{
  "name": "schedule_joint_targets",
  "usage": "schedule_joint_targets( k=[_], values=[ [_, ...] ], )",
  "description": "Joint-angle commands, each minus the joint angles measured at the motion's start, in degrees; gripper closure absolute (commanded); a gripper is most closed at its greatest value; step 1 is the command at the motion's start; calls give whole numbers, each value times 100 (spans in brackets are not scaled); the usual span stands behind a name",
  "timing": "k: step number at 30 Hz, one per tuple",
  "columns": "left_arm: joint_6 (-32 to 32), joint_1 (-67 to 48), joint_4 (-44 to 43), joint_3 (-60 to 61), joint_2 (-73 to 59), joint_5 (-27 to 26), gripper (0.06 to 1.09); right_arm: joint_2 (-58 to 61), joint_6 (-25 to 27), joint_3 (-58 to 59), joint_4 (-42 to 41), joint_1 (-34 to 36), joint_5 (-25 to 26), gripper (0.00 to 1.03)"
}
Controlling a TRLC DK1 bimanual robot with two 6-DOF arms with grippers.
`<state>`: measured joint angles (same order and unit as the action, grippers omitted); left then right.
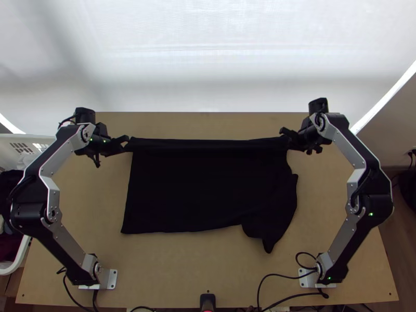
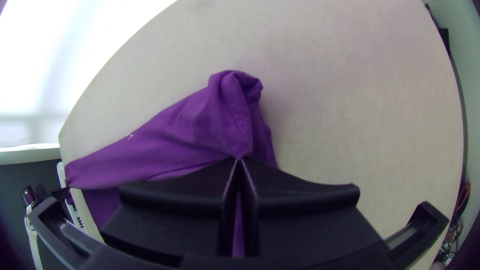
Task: Fold the t-shirt
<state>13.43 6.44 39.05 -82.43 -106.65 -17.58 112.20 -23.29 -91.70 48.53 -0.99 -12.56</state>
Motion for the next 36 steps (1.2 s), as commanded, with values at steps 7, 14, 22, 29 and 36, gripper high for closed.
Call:
schedule_joint_targets(
  k=[7,14,22,29,36],
  values=[
    [-25,51,-99,412,356,-52,105,-577,79,847,-336,3,87,100],
    [-16,-37,-741,1142,953,-114,105,-788,79,1190,-432,-6,122,100],
    [81,-151,-978,1889,1489,-114,105,-999,79,1541,-564,-6,139,100],
    [-34,-143,-1127,2021,1586,-140,44,-1166,35,1664,-512,-15,122,5],
    [-139,15,-1198,1959,1744,-158,24,-1939,140,1902,-353,38,122,3]
  ],
)
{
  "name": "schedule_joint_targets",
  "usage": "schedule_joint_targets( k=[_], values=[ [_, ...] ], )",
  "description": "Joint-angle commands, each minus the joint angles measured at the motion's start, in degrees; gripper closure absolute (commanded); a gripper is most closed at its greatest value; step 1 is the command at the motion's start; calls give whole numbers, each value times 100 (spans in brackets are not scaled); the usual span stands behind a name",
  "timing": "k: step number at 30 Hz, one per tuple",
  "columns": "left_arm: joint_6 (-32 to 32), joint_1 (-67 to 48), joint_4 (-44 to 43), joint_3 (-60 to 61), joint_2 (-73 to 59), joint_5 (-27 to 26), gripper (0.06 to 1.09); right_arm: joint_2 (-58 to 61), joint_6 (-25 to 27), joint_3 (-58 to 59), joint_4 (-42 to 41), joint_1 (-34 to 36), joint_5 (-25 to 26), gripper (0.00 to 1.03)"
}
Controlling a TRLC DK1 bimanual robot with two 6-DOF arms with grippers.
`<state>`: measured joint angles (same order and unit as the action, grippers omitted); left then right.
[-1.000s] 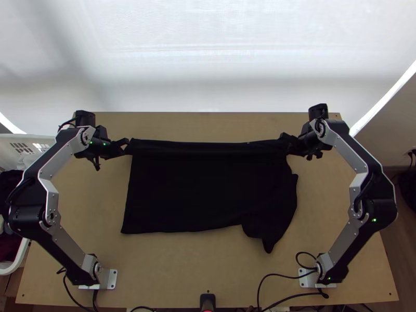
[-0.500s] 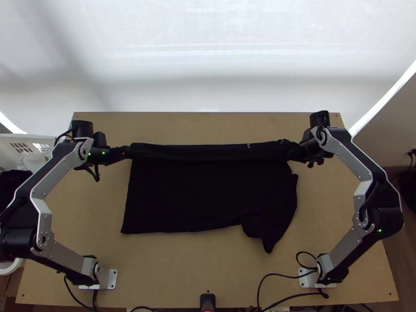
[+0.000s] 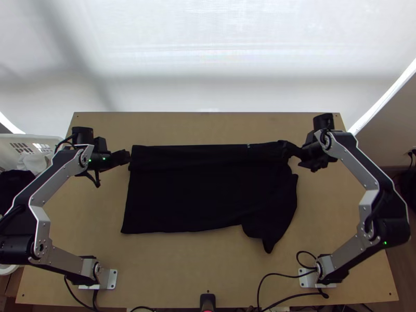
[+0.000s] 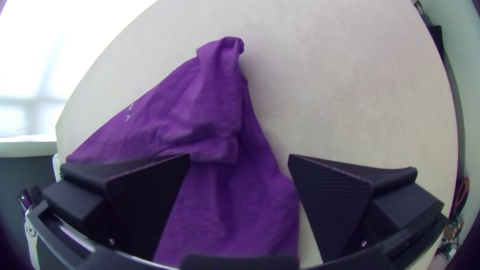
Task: Fold the t-shirt
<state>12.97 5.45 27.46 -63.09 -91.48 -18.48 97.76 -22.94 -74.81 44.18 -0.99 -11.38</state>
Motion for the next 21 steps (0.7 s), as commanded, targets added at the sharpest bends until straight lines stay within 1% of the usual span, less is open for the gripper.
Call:
schedule_joint_targets(
  k=[1,5,8,12,14,18,20,21],
  values=[
    [-76,184,-31,-2,245,-138,22,-670,123,274,117,38,4,3],
    [-137,298,5,51,667,-288,22,-1505,70,722,337,-6,4,3],
    [-453,263,110,174,1097,-279,22,-2068,79,1082,723,-59,-5,4],
    [-875,219,796,253,1537,-270,22,-2692,70,1645,1180,-32,-14,10],
    [-1069,211,1086,385,1757,-235,22,-2920,105,1908,1418,-24,-14,10],
    [-1447,193,1833,614,2064,-182,22,-3078,228,2409,1637,56,-14,10],
    [-1499,123,1982,737,2205,-86,22,-3078,237,2603,1655,64,-14,18],
    [-1517,79,2035,789,2266,-59,22,-3078,264,2664,1655,64,-14,19]
  ],
)
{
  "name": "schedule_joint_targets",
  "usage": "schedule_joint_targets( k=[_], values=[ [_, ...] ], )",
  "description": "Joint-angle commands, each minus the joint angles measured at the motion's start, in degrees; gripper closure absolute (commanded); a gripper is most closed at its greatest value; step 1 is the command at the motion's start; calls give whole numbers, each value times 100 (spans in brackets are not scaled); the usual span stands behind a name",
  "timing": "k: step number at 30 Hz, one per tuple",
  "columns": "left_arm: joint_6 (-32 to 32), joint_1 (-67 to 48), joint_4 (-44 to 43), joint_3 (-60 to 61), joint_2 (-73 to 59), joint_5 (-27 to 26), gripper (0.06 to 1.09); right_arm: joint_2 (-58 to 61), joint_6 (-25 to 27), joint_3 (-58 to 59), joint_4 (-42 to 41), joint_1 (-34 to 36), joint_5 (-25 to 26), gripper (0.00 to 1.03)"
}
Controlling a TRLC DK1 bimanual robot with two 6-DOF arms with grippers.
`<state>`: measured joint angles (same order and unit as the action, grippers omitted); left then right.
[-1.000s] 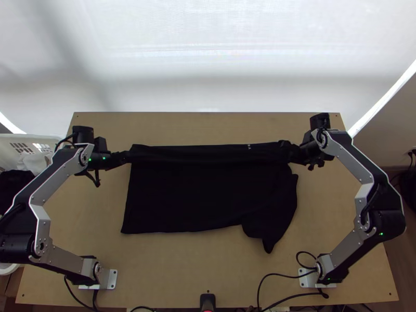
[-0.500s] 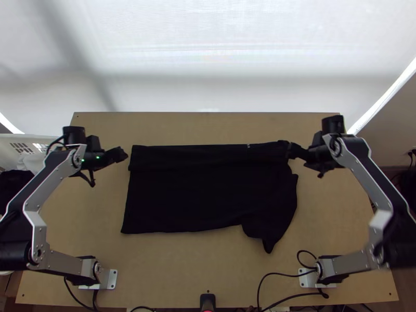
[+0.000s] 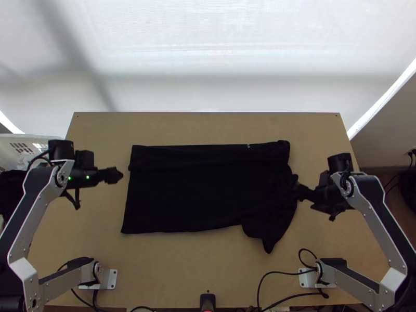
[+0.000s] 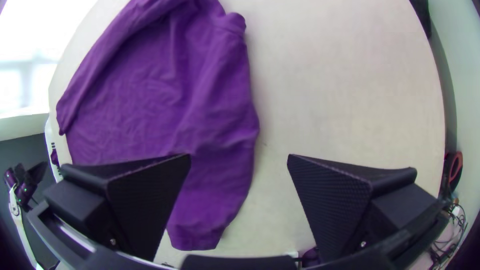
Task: Fold the t-shirt
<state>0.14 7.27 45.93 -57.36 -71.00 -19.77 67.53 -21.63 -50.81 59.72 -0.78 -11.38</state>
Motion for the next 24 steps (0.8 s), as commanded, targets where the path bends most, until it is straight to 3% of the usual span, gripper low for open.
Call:
schedule_joint_targets(
  k=[1,6,9,14,17,24],
  values=[
    [-243,-129,232,252,280,79,22,-38,159,343,101,42,-14,19],
    [-243,-252,390,287,447,175,22,103,282,712,101,7,-31,20],
    [-243,-287,443,278,500,210,22,164,370,923,101,-37,-31,25],
    [-243,-358,557,278,552,219,22,235,370,1126,92,-432,-66,25],
    [-234,-384,575,305,552,237,22,314,352,1178,-136,-494,-84,39],
    [-260,-375,584,314,570,333,22,683,352,1266,-558,-652,-102,40]
  ],
)
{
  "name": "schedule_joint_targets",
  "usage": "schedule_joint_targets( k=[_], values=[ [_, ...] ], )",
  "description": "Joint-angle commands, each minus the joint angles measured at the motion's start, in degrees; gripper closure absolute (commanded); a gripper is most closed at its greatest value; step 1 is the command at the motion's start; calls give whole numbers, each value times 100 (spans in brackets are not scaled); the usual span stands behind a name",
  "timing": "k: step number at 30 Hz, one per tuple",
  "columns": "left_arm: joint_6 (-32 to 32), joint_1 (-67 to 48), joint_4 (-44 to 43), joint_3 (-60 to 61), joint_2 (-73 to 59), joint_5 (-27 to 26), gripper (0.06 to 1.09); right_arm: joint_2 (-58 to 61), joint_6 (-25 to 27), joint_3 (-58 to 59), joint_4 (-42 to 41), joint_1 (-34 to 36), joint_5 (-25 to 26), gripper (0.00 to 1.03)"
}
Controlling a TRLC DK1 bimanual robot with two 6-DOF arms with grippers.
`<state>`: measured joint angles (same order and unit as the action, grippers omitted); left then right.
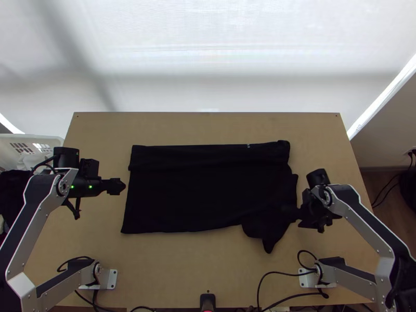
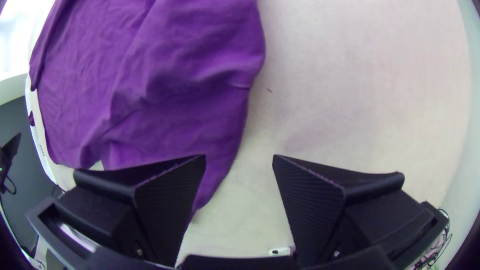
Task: Fold the t-shirt
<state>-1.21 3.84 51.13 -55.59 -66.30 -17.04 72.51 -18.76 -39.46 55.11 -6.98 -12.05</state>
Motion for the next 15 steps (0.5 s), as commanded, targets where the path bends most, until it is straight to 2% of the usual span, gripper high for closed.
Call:
schedule_joint_targets(
  k=[1,3,6,9,10,13,15],
  values=[
    [-134,-32,63,136,100,69,22,246,66,132,-159,-31,-34,40],
    [-151,-32,72,136,100,95,22,343,66,123,-282,-49,-34,42],
    [-169,-41,98,136,109,95,22,387,48,123,-501,-101,-34,55],
    [-345,-41,301,119,100,104,22,439,22,97,-545,-268,-43,56],
    [-494,-41,468,110,100,104,22,448,-40,97,-589,-330,-34,61],
    [-1039,-58,1030,93,74,113,22,439,-84,97,-739,-427,-43,88],
    [-1355,-50,1285,110,82,183,22,413,-119,70,-756,-497,-34,99]
  ],
)
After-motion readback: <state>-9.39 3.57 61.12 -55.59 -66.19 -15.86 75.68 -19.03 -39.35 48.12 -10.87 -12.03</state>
